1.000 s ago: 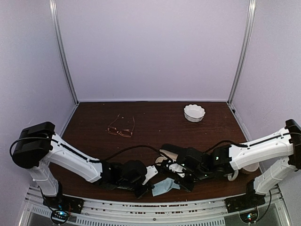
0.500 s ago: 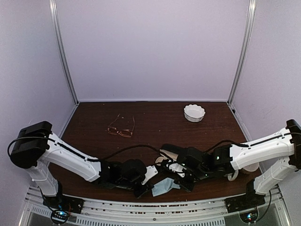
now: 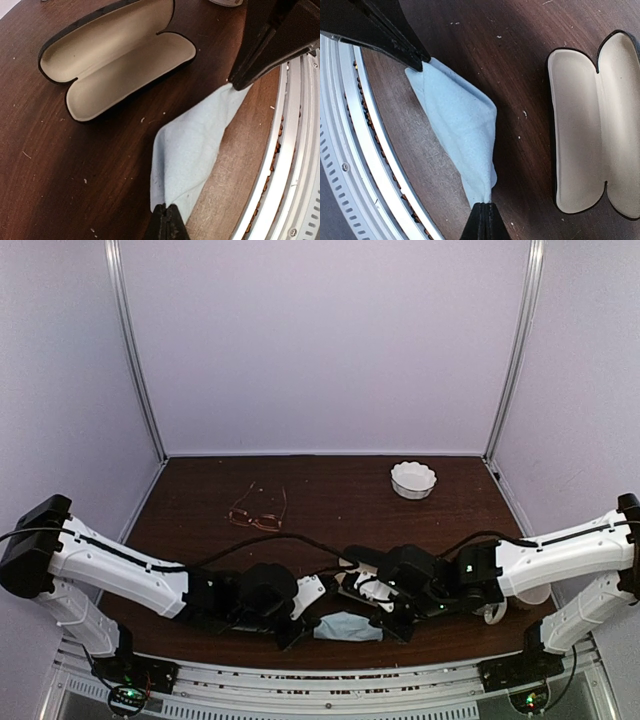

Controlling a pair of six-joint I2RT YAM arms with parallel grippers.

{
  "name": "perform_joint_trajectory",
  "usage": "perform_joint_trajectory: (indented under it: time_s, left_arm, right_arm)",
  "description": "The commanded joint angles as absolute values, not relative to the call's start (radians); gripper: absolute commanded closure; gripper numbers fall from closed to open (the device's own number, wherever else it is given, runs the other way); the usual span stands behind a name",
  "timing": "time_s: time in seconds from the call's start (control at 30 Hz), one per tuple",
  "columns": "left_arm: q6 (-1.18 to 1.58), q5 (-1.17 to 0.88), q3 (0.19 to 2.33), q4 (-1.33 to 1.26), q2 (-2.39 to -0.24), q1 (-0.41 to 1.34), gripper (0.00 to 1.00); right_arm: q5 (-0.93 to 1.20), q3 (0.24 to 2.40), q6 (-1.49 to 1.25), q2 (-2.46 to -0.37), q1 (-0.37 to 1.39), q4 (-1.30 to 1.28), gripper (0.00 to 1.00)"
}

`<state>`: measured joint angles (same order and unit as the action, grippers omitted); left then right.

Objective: Organize the sunglasses
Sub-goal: Pick up the folded cleaning cloth from the corner of the board, then place the folded cleaning cloth in the sunglasses case.

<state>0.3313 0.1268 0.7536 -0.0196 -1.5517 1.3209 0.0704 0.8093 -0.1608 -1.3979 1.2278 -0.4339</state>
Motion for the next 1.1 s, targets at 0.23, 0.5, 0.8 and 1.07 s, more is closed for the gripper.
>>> perform_joint_trajectory:
  time_s: [0.23, 0.5, 0.8, 1.07]
  left_arm:
    - [0.319, 0.180, 0.784, 0.032, -1.506, 1.312, 1.00]
    - [0.309, 0.184, 0.812, 0.043, -1.521, 1.292, 1.00]
    - [0.269, 0.134, 0.884, 0.077, -1.575, 1.235, 1.00]
    - [0.231, 0.057, 0.950, 0.090, -1.645, 1.175, 1.00]
  right_arm:
    - [0.048, 0.851, -0.161, -1.354, 1.229, -0.468, 1.00]
    - [0.005, 0.864, -0.171, -1.368, 1.229, -0.475, 1.00]
    - [-0.035, 0.862, -0.194, -1.390, 1.195, -0.478, 1.00]
    - [-0.038, 0.862, -0.185, -1.424, 1.150, -0.482, 1.00]
